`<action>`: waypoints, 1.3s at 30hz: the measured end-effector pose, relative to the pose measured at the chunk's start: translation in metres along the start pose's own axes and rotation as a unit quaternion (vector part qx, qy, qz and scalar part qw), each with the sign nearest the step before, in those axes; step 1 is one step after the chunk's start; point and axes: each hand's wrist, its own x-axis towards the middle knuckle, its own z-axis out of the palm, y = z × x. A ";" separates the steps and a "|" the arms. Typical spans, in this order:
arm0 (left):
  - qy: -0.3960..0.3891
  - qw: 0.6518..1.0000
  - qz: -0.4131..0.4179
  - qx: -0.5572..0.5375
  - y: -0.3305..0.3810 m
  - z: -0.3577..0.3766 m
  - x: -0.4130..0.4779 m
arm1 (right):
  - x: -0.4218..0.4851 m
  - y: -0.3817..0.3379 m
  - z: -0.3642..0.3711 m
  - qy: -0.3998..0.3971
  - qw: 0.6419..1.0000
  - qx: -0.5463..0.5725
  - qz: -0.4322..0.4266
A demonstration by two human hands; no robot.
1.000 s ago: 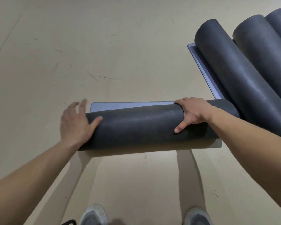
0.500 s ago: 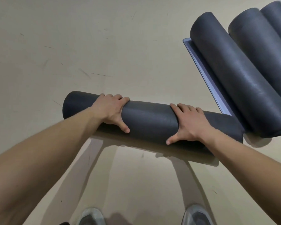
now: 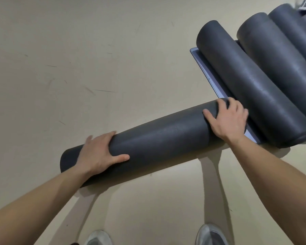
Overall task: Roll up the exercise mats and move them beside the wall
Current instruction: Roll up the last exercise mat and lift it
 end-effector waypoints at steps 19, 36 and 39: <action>0.233 0.740 -0.415 -0.475 -0.068 0.016 -0.040 | -0.032 0.029 0.000 -0.082 0.899 0.326 0.282; 0.022 0.895 -0.380 -0.234 -0.105 -0.022 -0.023 | -0.049 0.018 0.007 -0.033 0.914 0.274 0.297; 0.075 0.978 -0.190 -0.050 -0.077 -0.031 -0.008 | -0.057 0.005 0.015 0.021 0.866 0.309 0.393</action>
